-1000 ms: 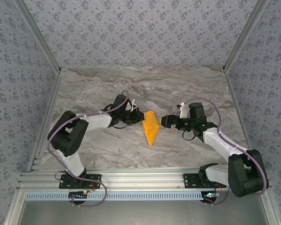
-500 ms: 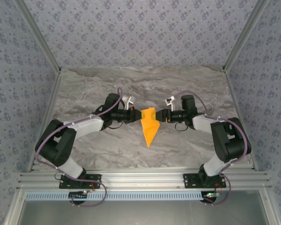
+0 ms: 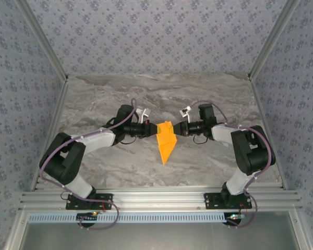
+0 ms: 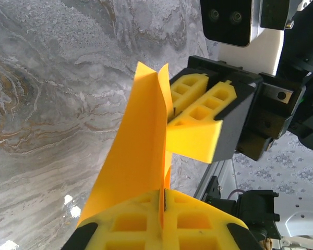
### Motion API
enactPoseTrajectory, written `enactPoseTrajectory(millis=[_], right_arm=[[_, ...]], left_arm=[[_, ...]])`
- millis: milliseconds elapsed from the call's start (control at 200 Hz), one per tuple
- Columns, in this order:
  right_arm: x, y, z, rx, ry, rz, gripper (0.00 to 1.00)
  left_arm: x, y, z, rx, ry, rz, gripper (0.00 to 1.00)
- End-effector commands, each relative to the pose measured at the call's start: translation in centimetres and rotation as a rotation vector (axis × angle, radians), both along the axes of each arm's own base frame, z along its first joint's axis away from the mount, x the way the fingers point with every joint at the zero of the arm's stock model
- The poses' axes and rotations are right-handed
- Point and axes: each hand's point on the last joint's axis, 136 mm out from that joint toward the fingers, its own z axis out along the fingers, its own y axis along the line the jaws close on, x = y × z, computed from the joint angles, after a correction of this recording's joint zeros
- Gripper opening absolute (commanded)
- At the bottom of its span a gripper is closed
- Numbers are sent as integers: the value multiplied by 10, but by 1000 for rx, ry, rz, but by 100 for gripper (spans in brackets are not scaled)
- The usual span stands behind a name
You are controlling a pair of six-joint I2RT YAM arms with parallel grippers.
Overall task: Fold a paper plane with a square sheet of paper (fold left side to right side)
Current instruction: Fold the wing for the fifth time at the center of the table.
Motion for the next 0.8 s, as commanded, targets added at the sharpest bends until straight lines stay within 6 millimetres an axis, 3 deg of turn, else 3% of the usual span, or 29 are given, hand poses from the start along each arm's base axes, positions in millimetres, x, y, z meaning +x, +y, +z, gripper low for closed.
enactPoseTrajectory(millis=[0,40,110,220,305,455,595,794], right_arm=[[-4,-1,-5,-32,32,10,7],[-5,-3,-6,-43,34,5,3],[-5,-6,-12,-76,54,-13,0],[-6,-11,-23,-142,117,-53,0],[-7,-16,-29,-195,168,-96,0],[-8,-21,-33,-269,250,-168,0],[-6,-25,-34,-330,323,-210,0],[-5,-23,-37,-385,403,-242,0]], left_arm=[[5,-2,-7,6,-18,-13,0],[6,-2,-11,14,-13,-11,0],[8,0,-18,40,-6,-5,10],[12,12,-25,141,-26,11,44],[15,28,-21,252,-81,43,54],[4,47,2,431,-229,62,59],[-32,29,14,514,-325,-28,59],[-76,-5,-5,605,-339,-119,60]])
